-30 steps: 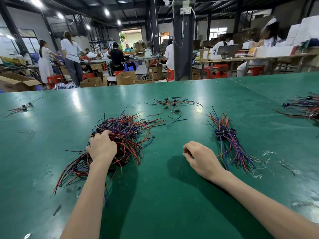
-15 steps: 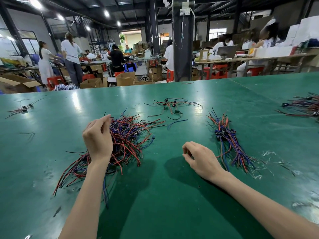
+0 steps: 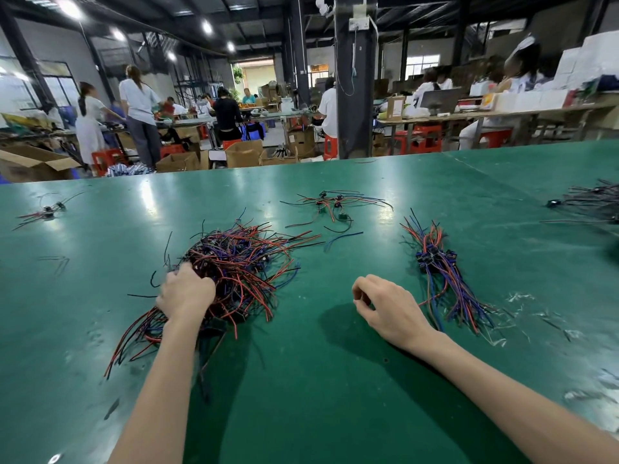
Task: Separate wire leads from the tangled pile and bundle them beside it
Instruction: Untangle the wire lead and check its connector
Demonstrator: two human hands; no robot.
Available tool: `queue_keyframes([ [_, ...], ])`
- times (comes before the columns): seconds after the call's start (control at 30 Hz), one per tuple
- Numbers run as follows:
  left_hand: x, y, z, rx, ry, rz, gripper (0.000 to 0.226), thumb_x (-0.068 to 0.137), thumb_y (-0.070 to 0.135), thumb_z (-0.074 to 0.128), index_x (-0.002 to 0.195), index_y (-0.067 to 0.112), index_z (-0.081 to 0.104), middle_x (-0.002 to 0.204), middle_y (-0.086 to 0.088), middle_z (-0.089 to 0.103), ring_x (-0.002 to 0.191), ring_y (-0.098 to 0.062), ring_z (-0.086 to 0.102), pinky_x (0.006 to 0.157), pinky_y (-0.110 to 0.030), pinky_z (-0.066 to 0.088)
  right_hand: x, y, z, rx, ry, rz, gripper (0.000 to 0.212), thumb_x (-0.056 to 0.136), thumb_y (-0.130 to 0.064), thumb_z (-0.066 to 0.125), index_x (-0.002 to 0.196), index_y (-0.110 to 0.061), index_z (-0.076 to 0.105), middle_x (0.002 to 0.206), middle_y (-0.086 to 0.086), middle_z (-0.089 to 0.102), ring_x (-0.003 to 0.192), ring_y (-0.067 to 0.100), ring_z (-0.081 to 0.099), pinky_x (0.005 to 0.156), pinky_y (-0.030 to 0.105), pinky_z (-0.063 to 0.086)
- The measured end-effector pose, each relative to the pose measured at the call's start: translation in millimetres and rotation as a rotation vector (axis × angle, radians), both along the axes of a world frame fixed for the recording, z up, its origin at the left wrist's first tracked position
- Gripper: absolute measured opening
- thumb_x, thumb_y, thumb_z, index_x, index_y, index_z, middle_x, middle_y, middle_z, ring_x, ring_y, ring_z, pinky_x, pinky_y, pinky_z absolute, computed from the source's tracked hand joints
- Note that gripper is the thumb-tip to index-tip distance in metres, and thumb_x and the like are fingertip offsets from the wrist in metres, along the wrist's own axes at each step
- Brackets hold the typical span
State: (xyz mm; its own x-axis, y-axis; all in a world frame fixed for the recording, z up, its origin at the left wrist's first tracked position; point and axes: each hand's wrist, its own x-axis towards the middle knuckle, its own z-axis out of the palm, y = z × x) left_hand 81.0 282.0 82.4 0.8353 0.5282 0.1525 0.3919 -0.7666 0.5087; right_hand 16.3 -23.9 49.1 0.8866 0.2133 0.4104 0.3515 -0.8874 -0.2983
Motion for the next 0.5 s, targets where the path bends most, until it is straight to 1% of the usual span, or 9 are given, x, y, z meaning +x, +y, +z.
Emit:
queue_keyframes([
  [0.03,2.1,2.3,-2.2,-0.011,0.047,0.006,0.048,0.089,0.015,0.045,0.137,0.012,0.044,0.136,-0.02,0.046,0.124,-0.037,0.043,0.104,-0.045,0.032,0.1,-0.1,0.4,-0.002,-0.001,0.001,0.006,0.092,-0.021,0.051,0.094,-0.016,0.055,0.088,-0.001,0.057,0.081,0.021,0.054,0.069,0.035,0.044],
  [0.07,4.2,4.2,-3.6,-0.023,0.04,0.016,0.043,0.092,0.016,0.042,0.134,0.011,0.047,0.134,-0.02,0.048,0.122,-0.037,0.045,0.103,-0.045,0.032,0.0,-0.2,0.8,-0.001,-0.003,0.003,0.005,0.092,-0.02,0.052,0.094,-0.017,0.055,0.087,-0.001,0.057,0.079,0.021,0.053,0.068,0.035,0.044],
  [0.17,9.3,10.3,-4.3,-0.116,-0.097,0.031,0.037,0.095,0.016,0.036,0.125,0.004,0.055,0.128,-0.022,0.054,0.118,-0.038,0.048,0.103,-0.045,0.035,0.6,0.5,1.5,0.002,-0.007,0.011,0.003,0.09,-0.019,0.053,0.093,-0.018,0.054,0.084,-0.002,0.055,0.076,0.021,0.052,0.064,0.034,0.044],
  [0.27,7.7,13.0,0.7,-0.182,-0.226,0.057,0.035,0.091,0.006,0.042,0.122,0.002,0.058,0.123,-0.022,0.059,0.115,-0.038,0.052,0.097,-0.042,0.042,1.7,-0.2,1.6,0.008,-0.003,-0.001,0.002,0.09,-0.019,0.054,0.092,-0.019,0.053,0.083,-0.002,0.055,0.074,0.021,0.052,0.064,0.034,0.044],
  [0.33,5.1,13.3,9.8,-0.212,-0.358,0.07,0.035,0.088,0.0,0.044,0.12,0.0,0.059,0.12,-0.021,0.061,0.113,-0.037,0.054,0.094,-0.04,0.043,2.6,-1.1,1.0,0.021,0.0,-0.011,0.002,0.09,-0.02,0.055,0.091,-0.02,0.054,0.082,-0.004,0.055,0.073,0.02,0.052,0.064,0.033,0.044],
  [0.4,4.3,16.5,26.7,-0.27,-0.533,0.096,0.036,0.087,-0.002,0.044,0.121,0.0,0.056,0.119,-0.019,0.062,0.112,-0.034,0.055,0.096,-0.036,0.041,3.3,-1.6,0.0,0.037,0.0,-0.014,0.002,0.09,-0.021,0.056,0.091,-0.02,0.055,0.081,-0.006,0.055,0.073,0.018,0.052,0.064,0.033,0.043],
  [0.47,8.8,26.6,48.0,-0.372,-0.675,0.126,0.037,0.087,-0.003,0.042,0.122,0.001,0.05,0.118,-0.015,0.061,0.111,-0.029,0.055,0.097,-0.034,0.042,3.9,-1.7,-1.1,0.047,-0.006,-0.005,0.002,0.09,-0.022,0.058,0.09,-0.02,0.057,0.081,-0.007,0.056,0.072,0.017,0.051,0.064,0.033,0.043],
  [0.5,12.8,33.6,59.2,-0.429,-0.729,0.139,0.035,0.087,-0.003,0.041,0.12,0.004,0.049,0.116,-0.013,0.06,0.11,-0.027,0.056,0.096,-0.032,0.044,4.0,-1.6,-1.2,0.049,-0.006,-0.001,0.003,0.09,-0.023,0.058,0.09,-0.02,0.057,0.081,-0.007,0.056,0.071,0.016,0.051,0.064,0.033,0.043],
])
